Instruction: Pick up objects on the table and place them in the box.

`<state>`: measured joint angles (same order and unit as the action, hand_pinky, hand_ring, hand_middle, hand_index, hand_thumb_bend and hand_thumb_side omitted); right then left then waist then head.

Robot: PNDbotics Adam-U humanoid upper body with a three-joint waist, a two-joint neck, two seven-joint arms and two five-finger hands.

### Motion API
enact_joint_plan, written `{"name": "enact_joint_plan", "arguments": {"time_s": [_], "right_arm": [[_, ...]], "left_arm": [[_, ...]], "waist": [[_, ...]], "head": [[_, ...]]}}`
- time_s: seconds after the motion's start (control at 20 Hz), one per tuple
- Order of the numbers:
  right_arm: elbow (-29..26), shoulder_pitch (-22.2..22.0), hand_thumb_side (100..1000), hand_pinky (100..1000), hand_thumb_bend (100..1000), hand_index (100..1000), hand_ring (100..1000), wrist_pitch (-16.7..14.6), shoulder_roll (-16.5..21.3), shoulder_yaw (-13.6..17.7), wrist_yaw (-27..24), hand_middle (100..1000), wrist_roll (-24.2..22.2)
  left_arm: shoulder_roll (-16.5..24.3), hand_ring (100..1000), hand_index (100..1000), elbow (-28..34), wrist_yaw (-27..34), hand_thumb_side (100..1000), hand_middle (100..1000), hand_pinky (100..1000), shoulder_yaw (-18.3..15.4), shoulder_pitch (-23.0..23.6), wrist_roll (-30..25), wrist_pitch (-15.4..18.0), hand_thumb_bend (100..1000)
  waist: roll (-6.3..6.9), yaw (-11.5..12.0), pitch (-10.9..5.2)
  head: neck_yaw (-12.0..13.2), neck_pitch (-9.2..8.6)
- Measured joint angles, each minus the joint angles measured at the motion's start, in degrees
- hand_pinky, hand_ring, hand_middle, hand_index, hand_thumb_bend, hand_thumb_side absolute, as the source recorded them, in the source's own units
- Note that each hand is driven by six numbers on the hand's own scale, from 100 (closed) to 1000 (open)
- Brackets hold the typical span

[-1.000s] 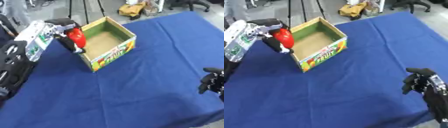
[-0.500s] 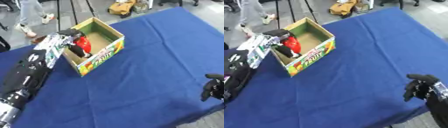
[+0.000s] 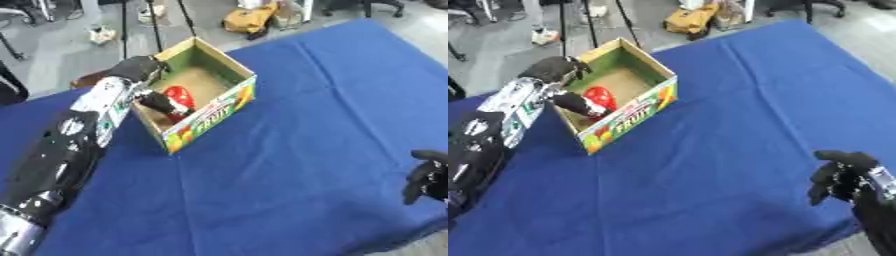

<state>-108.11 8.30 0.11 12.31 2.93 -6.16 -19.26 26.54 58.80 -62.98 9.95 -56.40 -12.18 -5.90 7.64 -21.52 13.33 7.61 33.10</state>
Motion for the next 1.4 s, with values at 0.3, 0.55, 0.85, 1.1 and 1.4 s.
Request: {"name": "enact_joint_plan", "arguments": {"time_s": [0.3, 0.55, 0.85, 1.1, 1.4], "right_arm": [[0.05, -1.33, 1000, 441, 100, 798, 496, -0.17, -0.07, 0.56, 0.00, 518, 0.28], [0.07, -2.10, 1000, 441, 100, 798, 496, -0.18, -0.10, 1.13, 0.07, 518, 0.90], [0.15, -2.27, 1000, 439, 100, 798, 495, -0.24, -0.33, 1.29, 0.09, 517, 1.09], [0.37, -2.27, 1000, 439, 100, 798, 494, -0.56, -0.55, 1.52, 0.10, 517, 1.41], [0.38, -2.27, 1000, 438, 100, 798, 494, -0.70, -1.09, 1.67, 0.50, 516, 1.58]], "left_arm": [[6.06, 483, 755, 17.51, 18.25, 729, 574, 543, -3.67, 7.54, 9.17, -3.51, 1000], [9.36, 443, 710, 34.69, 38.33, 741, 527, 519, -6.84, 22.09, 17.02, -3.83, 1000], [3.51, 441, 701, 45.50, 51.96, 776, 525, 517, -8.43, 38.34, 24.68, 1.68, 942], [-2.16, 437, 700, 47.15, 52.76, 791, 522, 514, -9.49, 43.87, 27.46, 4.59, 923], [-4.03, 436, 700, 47.11, 52.52, 799, 522, 514, -10.21, 45.22, 28.92, 5.09, 918]], "waist": [[-1.74, 4.98, -1.58], [-2.59, 8.71, -1.90], [-3.87, 10.63, -1.90], [-5.45, 13.64, -1.34], [-5.82, 14.64, -0.65]], "head": [[-1.37, 1.04], [-2.78, 1.62], [-4.03, 2.23], [-4.36, 2.72], [-5.18, 3.10]]}}
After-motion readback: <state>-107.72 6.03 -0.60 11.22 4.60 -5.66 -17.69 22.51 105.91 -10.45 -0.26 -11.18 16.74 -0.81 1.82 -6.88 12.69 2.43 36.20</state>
